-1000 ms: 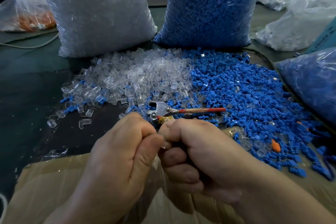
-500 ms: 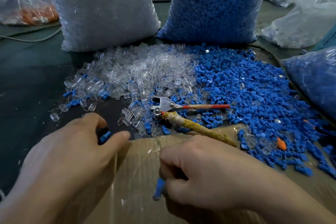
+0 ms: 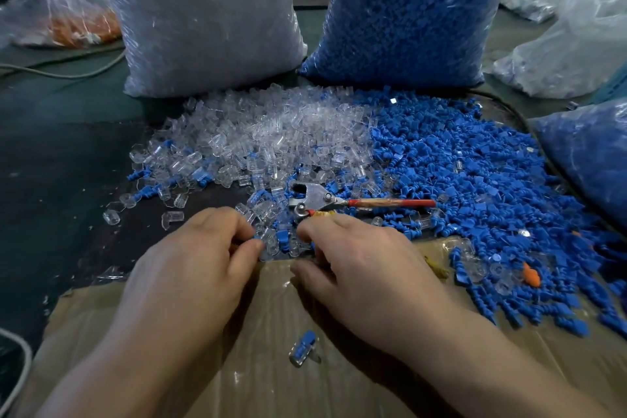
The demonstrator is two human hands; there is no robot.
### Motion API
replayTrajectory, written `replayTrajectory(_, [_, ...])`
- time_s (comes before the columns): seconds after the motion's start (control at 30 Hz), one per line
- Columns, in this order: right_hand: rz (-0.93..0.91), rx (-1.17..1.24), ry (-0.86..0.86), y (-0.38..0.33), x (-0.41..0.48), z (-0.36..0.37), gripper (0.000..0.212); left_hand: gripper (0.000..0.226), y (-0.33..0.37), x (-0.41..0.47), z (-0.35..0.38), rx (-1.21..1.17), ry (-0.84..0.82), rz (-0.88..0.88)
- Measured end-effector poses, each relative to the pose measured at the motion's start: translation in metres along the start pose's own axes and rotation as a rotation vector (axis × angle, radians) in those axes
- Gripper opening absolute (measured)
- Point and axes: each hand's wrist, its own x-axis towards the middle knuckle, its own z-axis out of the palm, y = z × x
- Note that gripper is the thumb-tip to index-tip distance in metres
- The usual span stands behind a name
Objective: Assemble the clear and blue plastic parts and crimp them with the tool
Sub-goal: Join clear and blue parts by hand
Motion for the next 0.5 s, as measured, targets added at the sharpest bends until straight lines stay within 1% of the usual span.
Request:
replayTrajectory(0.03, [-0.008,0.064,0.005,-0.001,0.0,0.0,0.031,0.016,0.003,-0.003,0.001,-0.118,0.008,0.02])
replayTrajectory(0.1, [-0.033,0.215,0.004,-0.002,0.0,-0.001,0.038,0.028,0.012,-0.008,0.0,-0.418,-0.057,0.031])
replayTrajectory(0.13, [-0.057,0.261,0.006,-0.002,-0.001,-0.001,0.037,0.032,0.016,-0.01,0.001,-0.575,-0.103,0.003])
replayTrajectory(0.2, [-0.092,0.28,0.035,-0.001,-0.002,-0.001,0.032,0.039,0.021,-0.011,0.008,-0.835,-0.159,-0.089])
replayTrajectory(0.23, [-0.097,0.282,0.06,-0.001,-0.002,-0.001,0.031,0.041,0.023,-0.01,0.01,-0.922,-0.163,-0.133])
replayTrajectory(0.3, [-0.09,0.293,0.098,-0.001,-0.001,0.0,0.026,0.042,0.025,-0.009,0.01,-1.01,-0.157,-0.187])
replayTrajectory(0.33, [-0.08,0.296,0.116,0.0,-0.001,0.001,0.021,0.042,0.025,-0.009,0.008,-1.022,-0.148,-0.196])
replayTrajectory(0.37, [-0.057,0.303,0.139,0.001,0.0,0.001,0.015,0.042,0.024,-0.009,0.005,-0.984,-0.118,-0.196])
replayTrajectory(0.4, [-0.009,0.331,0.159,0.003,0.0,0.001,0.011,0.041,0.02,-0.009,0.003,-0.866,-0.061,-0.173])
replayTrajectory(0.43, [0.071,0.401,0.155,0.006,0.0,0.0,0.007,0.039,0.014,-0.008,0.002,-0.669,-0.006,-0.128])
replayTrajectory(0.47, [0.157,0.528,0.127,0.008,0.0,-0.001,0.004,0.037,0.009,-0.007,0.002,-0.439,0.025,-0.081])
replayTrajectory(0.5, [0.236,0.652,0.089,0.01,-0.001,-0.002,0.005,0.034,0.007,-0.006,0.001,-0.254,0.034,-0.045])
